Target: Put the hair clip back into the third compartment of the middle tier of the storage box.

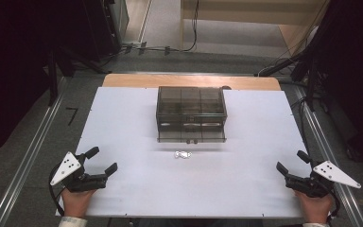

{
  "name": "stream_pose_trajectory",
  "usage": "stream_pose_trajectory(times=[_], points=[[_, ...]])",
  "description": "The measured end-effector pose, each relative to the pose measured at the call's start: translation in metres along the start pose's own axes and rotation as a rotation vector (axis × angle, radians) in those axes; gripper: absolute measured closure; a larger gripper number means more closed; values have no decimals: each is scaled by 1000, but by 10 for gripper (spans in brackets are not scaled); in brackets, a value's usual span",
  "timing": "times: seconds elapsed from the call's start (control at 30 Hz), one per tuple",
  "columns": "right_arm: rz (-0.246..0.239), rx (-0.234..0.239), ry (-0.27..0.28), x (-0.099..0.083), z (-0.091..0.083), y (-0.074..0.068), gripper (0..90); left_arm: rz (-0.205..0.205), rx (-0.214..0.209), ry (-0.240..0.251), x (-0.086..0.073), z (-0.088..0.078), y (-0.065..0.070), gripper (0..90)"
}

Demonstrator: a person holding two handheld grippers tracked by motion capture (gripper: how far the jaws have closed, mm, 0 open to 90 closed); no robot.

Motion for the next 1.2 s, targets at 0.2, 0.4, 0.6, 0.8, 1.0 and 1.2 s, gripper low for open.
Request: stream_pose_trajectory(times=[0.2, 0.4, 0.6, 0.8, 1.0, 1.2], points=[[-4, -7, 15, 4, -5, -5, 69, -2, 0, 3, 0, 0, 0, 55], [-17, -17, 46, 12, -12, -17, 70, -2, 2, 3, 0, 0, 0, 55], [-51, -13, 63, 19, -16, -34, 70, -4, 0, 4, 0, 0, 0, 55], [-94, 6, 66, 27, -13, -56, 70, -3, -1, 3, 0, 0, 0, 55], [-121, 39, 44, 30, -2, -78, 70, -3, 1, 1, 0, 0, -1, 55], [-142, 72, 30, 34, 13, -96, 70, -3, 1, 2, 0, 0, -1, 55]])
Point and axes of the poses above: each handheld gripper's, and its own axes: z roughly forward along the jaws, x roughly out of its top, y roughly to its right, the point moved 9 cm from there along z, roughly forward along the jaws, and after that the axes turned 12 degrees about -y, right-handed, at the moved point
